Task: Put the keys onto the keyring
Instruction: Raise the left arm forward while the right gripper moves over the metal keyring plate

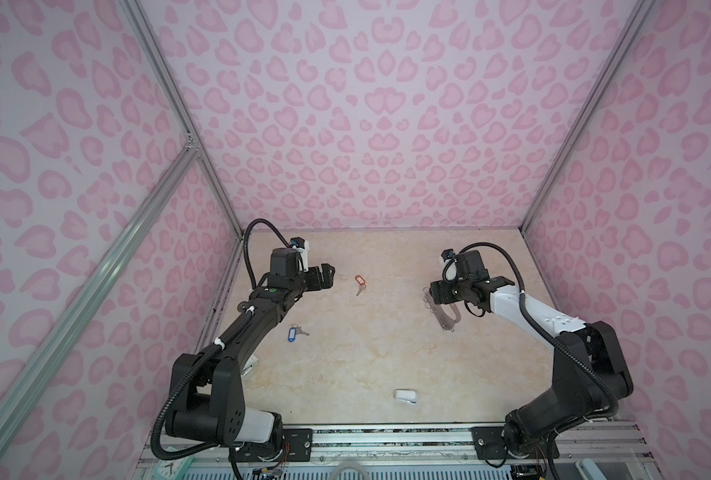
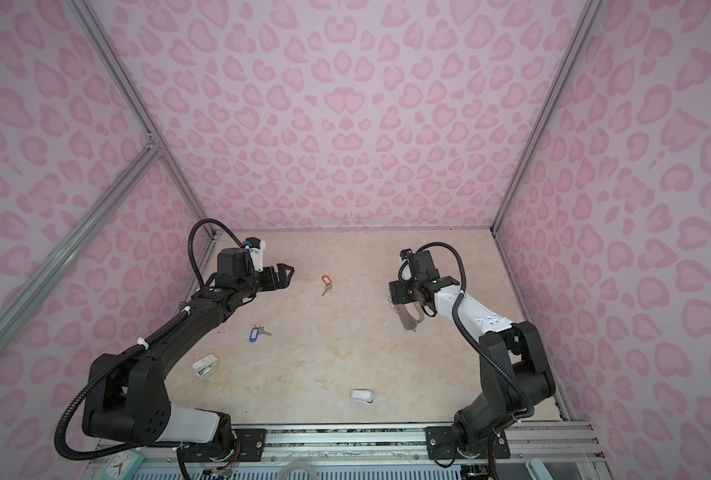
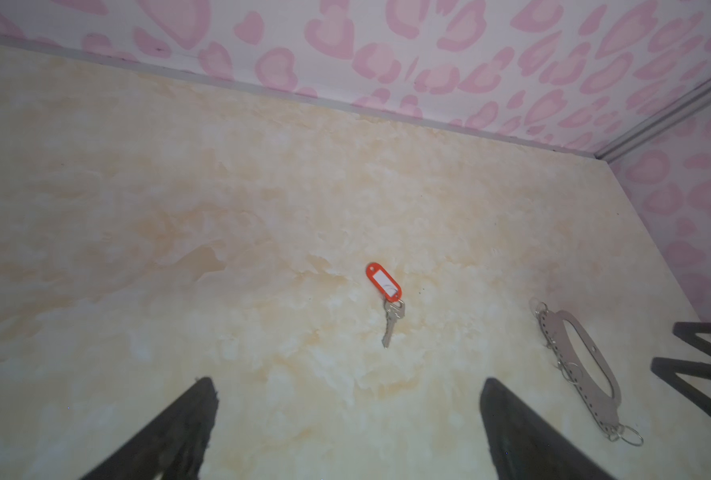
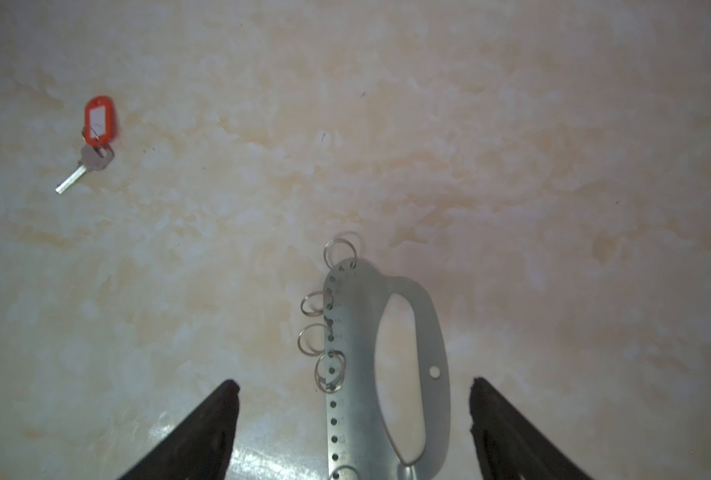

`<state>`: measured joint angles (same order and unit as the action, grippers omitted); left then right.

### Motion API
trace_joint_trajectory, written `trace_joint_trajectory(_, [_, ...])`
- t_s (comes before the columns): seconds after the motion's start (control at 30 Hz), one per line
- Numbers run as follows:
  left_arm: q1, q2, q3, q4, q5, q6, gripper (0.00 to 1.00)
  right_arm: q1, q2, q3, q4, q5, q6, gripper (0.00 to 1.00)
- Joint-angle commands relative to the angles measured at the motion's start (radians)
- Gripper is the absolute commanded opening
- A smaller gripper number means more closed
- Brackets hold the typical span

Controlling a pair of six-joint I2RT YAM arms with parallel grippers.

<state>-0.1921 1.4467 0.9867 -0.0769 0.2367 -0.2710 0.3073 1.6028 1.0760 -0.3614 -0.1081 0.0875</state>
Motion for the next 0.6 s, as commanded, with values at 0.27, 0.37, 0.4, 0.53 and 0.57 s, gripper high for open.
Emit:
trace_joint_trajectory(0.27, [-0.027, 0.121, 0.101, -0.054, 0.159, 0.058, 0.99, -0.019, 0.134, 0.079, -0.128, -0.076, 0.152, 0.90])
trace_joint_trajectory(0.37, [-0.030, 0.121, 0.112, -0.074, 0.170, 0.065, 0.98, -0.026, 0.150, 0.086, -0.121, -0.077, 0.175, 0.90])
trace_joint_trajectory(0.4, [-0.032, 0.118, 0.116, -0.083, 0.167, 0.071, 0.98, -0.029, 0.154, 0.088, -0.119, -0.073, 0.186, 0.90])
trace_joint_trajectory(0.53, [-0.031, 0.134, 0.144, -0.125, 0.158, 0.089, 0.98, -0.031, 0.165, 0.087, -0.094, -0.083, 0.209, 0.90])
trace_joint_trajectory(0.57, [-0.032, 0.140, 0.155, -0.139, 0.158, 0.090, 0.98, -0.032, 0.171, 0.085, -0.090, -0.081, 0.213, 0.90])
